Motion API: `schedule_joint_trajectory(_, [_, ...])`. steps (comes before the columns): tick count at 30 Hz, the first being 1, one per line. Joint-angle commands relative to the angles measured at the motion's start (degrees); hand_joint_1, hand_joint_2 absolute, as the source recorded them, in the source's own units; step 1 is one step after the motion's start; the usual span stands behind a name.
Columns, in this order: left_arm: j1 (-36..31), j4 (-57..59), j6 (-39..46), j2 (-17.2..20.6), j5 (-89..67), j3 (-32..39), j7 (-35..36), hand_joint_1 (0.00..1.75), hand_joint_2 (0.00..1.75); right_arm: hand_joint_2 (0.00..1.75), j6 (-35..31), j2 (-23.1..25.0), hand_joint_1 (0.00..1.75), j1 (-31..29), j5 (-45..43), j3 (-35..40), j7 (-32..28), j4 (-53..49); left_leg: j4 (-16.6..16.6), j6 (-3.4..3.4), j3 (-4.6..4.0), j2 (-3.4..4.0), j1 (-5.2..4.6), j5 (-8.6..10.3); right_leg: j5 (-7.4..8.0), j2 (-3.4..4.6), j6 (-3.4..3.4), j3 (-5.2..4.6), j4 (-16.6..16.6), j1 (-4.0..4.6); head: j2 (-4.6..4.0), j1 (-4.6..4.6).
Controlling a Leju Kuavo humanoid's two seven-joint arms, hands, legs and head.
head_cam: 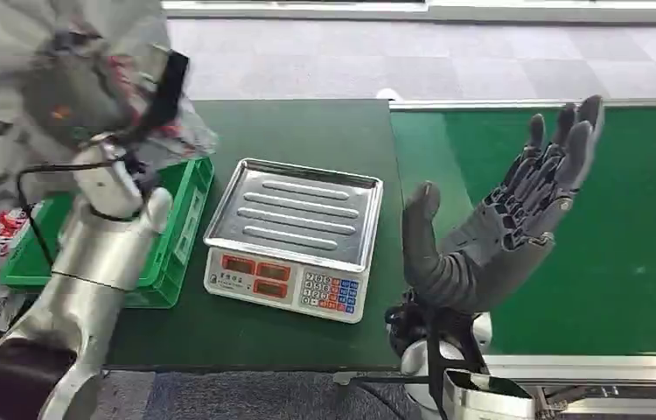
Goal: Moved the parcel from conveyor to table for the left to box.
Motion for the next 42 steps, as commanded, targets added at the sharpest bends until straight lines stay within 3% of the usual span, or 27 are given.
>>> schedule_joint_trajectory(1, [-2.9, 33.5, -17.7, 4.1, 6.3, -15.0, -23.5, 0.0, 0.0, 1.75, 0.0, -5.4, 0.0, -0.3, -1.5, 0.5, 0.0, -0.5, -0.1, 0.05, 0.15, 1.06, -0.03, -0.09, 0.42, 1.02, -0.01, 0.13, -0.1, -0.08, 0.0, -0.02])
schedule_joint_trajectory(2, [-2.1, 33.2, -18.3, 4.7, 6.9, -12.5, -23.9, 0.0, 0.0, 1.75, 0.5, -5.2, 0.0, -0.3, -1.6, 0.4, 0.0, -0.6, -0.1, 0.04, 0.11, 1.53, -0.05, -0.11, 0.53, 1.45, -0.02, 0.01, -0.1, -0.06, 0.0, 0.02])
schedule_joint_trajectory(4, [-1.7, 33.4, -19.6, 5.3, 7.6, -10.7, -23.4, 0.0, 0.0, 1.75, 1.0, -4.8, 0.0, -0.3, -1.3, 0.1, 0.0, -0.4, 0.0, 0.01, 0.04, 1.63, -0.12, -0.1, 0.53, 1.52, -0.01, -0.19, 0.0, -0.08, 0.0, -0.02])
schedule_joint_trajectory(15, [-0.8, 31.4, -14.6, 5.3, 8.2, -1.8, -22.9, 0.0, 0.0, 1.75, 2.8, -2.3, 0.0, 0.8, 0.4, -1.6, 0.0, -0.9, -0.1, 0.01, 0.01, 1.15, 0.11, -0.06, 0.33, 1.0, -0.22, -0.09, 0.0, -0.01, 0.0, -0.04])
schedule_joint_trajectory(18, [-0.6, 30.3, -8.9, 5.4, 6.1, -0.1, -18.9, 0.0, 0.0, 1.75, 2.7, -2.1, 0.0, 1.3, 0.7, -1.6, 0.1, -0.9, 0.0, -0.01, -0.05, 1.11, 0.11, -0.06, 0.33, 0.96, -0.21, -0.13, 0.0, 0.01, 0.0, -0.02])
schedule_joint_trajectory(19, [-0.2, 29.2, -3.1, 5.9, 5.0, 1.4, -16.2, 0.0, 0.0, 1.75, 2.5, -1.9, 0.0, 1.6, 0.8, -1.5, 0.1, -0.8, 0.0, -0.05, -0.11, 1.11, 0.1, -0.05, 0.33, 0.99, -0.21, -0.19, 0.0, 0.0, 0.0, -0.02])
schedule_joint_trajectory(20, [-0.4, 29.5, -3.1, 6.0, 4.7, 2.0, -16.6, 0.0, 1.75, 1.75, 2.3, -1.8, 0.0, 1.7, 0.9, -1.3, 0.1, -0.8, 0.0, -0.07, -0.12, 1.12, 0.1, -0.03, 0.34, 1.01, -0.21, -0.21, 0.0, -0.01, 0.0, -0.02])
schedule_joint_trajectory(21, [-0.1, 28.8, -0.1, 6.3, 3.3, 2.9, -15.6, 0.0, 1.75, 1.75, 2.2, -1.8, 0.0, 1.6, 0.9, -1.1, 0.1, -0.7, -0.1, -0.05, -0.06, 1.11, 0.11, -0.05, 0.32, 0.98, -0.22, -0.13, 0.0, 0.02, 0.0, -0.02])
schedule_joint_trajectory(28, [-1.6, 28.6, -2.7, 8.6, -4.2, 2.8, -5.4, 0.0, 1.75, 1.75, 1.4, -2.0, 0.0, 1.2, 0.9, -0.3, 0.5, -0.1, 0.0, -0.06, -0.07, 1.08, 0.12, -0.06, 0.31, 0.94, -0.23, -0.14, 0.0, 0.02, 0.0, -0.02])
schedule_joint_trajectory(29, [-0.5, 26.7, 1.6, 9.6, -4.0, 6.4, -5.8, 0.0, 1.75, 1.75, 1.1, -2.0, 0.0, 1.2, 0.8, -0.1, 0.6, 0.1, 0.0, -0.07, -0.13, 1.12, 0.13, -0.05, 0.34, 0.99, -0.23, -0.21, 0.0, 0.03, 0.0, -0.04])
schedule_joint_trajectory(30, [3.7, 16.0, 1.6, 10.9, -3.8, 11.7, -6.3, 0.0, 1.75, 1.75, 0.7, -2.0, 0.0, 1.2, 0.7, 0.2, 0.7, 0.3, 0.0, -0.09, -0.14, 1.17, 0.13, -0.05, 0.36, 1.06, -0.23, -0.23, 0.0, 0.03, 0.0, -0.02])
schedule_joint_trajectory(32, [5.2, 12.7, 1.6, 11.4, -3.5, 13.6, -6.8, 0.0, 1.75, 1.75, 0.6, -2.0, 0.0, 1.2, 0.8, 0.3, 0.7, 0.5, -0.1, -0.08, -0.07, 1.28, 0.1, -0.05, 0.37, 1.15, -0.23, -0.21, 0.0, 0.0, 0.0, -0.02])
schedule_joint_trajectory(33, [7.0, 9.3, 1.6, 11.7, -4.1, 18.1, -8.8, 0.0, 1.75, 1.75, 0.3, -2.0, 0.0, 0.9, 0.8, 0.6, 0.7, 0.8, 0.0, -0.08, -0.14, 1.2, 0.12, -0.04, 0.36, 1.09, -0.23, -0.23, 0.0, 0.0, 0.0, -0.02])
schedule_joint_trajectory(41, [7.1, 9.2, 1.6, 12.0, -4.2, 20.5, -8.4, 0.0, 1.75, 1.75, 0.0, -2.1, 0.0, 0.8, 1.0, 0.6, 1.0, 0.7, -0.1, -0.06, -0.02, 1.15, 0.14, -0.05, 0.32, 1.0, -0.23, -0.13, 0.0, 0.08, 0.0, -0.04])
schedule_joint_trajectory(42, [7.9, 7.3, 1.6, 11.2, -4.2, 23.5, -8.7, 0.0, 1.75, 1.75, 0.3, -2.0, 0.0, 0.9, 1.3, 0.3, 1.4, 0.2, 0.0, -0.07, -0.09, 1.08, 0.12, -0.03, 0.31, 0.95, -0.23, -0.17, 0.0, 0.08, 0.0, -0.02])
